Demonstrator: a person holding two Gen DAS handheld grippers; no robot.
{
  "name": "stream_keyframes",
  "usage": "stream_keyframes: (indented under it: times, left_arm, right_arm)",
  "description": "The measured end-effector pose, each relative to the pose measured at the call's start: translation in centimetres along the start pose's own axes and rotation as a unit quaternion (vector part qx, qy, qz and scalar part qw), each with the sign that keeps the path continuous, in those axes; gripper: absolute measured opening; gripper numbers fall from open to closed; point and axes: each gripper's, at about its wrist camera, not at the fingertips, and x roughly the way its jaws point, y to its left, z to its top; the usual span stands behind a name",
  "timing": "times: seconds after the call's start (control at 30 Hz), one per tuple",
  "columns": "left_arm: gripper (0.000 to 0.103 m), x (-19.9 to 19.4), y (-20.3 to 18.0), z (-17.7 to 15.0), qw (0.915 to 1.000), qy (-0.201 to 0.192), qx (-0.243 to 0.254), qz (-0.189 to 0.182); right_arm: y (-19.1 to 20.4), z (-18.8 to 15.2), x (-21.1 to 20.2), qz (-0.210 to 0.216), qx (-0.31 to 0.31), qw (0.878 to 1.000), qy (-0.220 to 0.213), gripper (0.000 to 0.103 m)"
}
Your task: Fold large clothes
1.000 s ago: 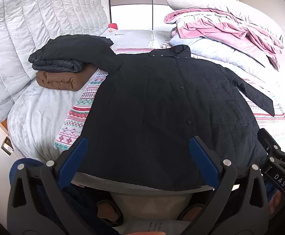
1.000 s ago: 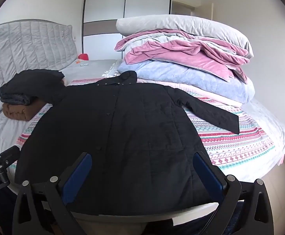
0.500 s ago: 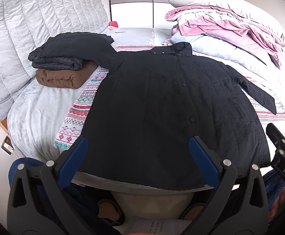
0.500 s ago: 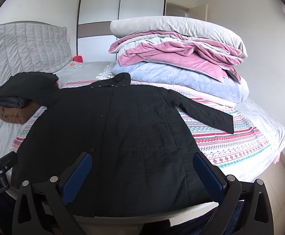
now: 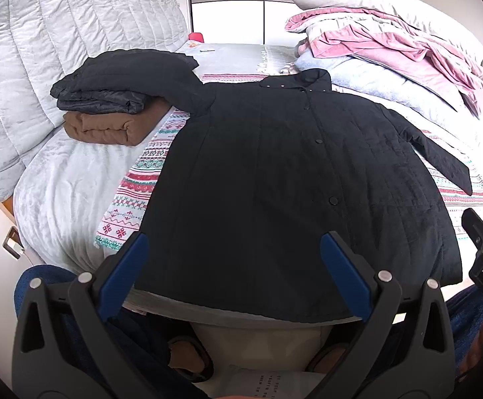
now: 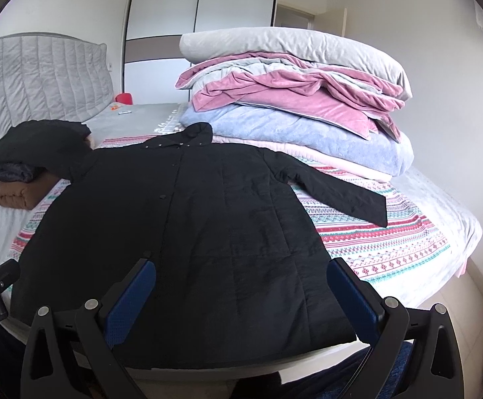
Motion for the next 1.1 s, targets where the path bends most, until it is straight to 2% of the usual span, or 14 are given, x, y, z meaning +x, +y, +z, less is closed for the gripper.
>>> stream_keyframes:
  times: [0.13,0.4,0.6,0.7,0.83,0.93,1.0,1.07,1.1]
  left_arm:
    - [0.102,0.1,0.1,0.0,0.9999,-0.005,-0.005,-0.015]
    - [0.102,0.4,0.3,-0.2,0.9999,-0.006,-0.007,-0.011]
    - [0.102,1.4,1.2,-0.6,0.9994,-0.016,-0.019,-0.025]
    - [0.102,2.7,3.0,-1.0,0.9992,-0.017,-0.032,-0.016]
    - [0.102,6.0,6.0,-1.5,0.9990,0.019,-0.041,-0.002]
    - [0.102,8.3,8.4,-2.3,0.9972,0.039,-0.060,0.020]
    - [0.101,9.7,10.0,-2.7,0.9957,0.051,-0.073,0.023]
    - [0.091,11.4,11.3,-3.6,0.9926,0.076,-0.090,0.029]
    - [0.081,12.0,11.6,-4.0,0.9908,0.089,-0.100,0.024]
  right_arm:
    - [-0.1,0.0,-0.1,-0.002,0.000,1.000,-0.003,0.103]
    - [-0.1,-0.2,-0.1,-0.003,-0.001,1.000,-0.008,0.103]
    - [-0.7,-0.3,1.5,0.005,-0.008,1.000,0.009,0.103]
    - [-3.1,-1.2,5.0,0.019,-0.010,0.999,0.046,0.103]
    - [-6.7,-2.3,8.4,0.004,-0.011,0.998,0.068,0.103]
    - [-9.6,-3.2,11.2,0.024,0.014,0.994,0.104,0.103]
    - [-11.7,-4.0,13.5,0.013,0.040,0.989,0.143,0.103]
    - [-13.5,-4.7,15.4,0.008,0.075,0.981,0.177,0.103]
    - [-14.1,-5.0,16.1,0.013,0.087,0.978,0.190,0.103]
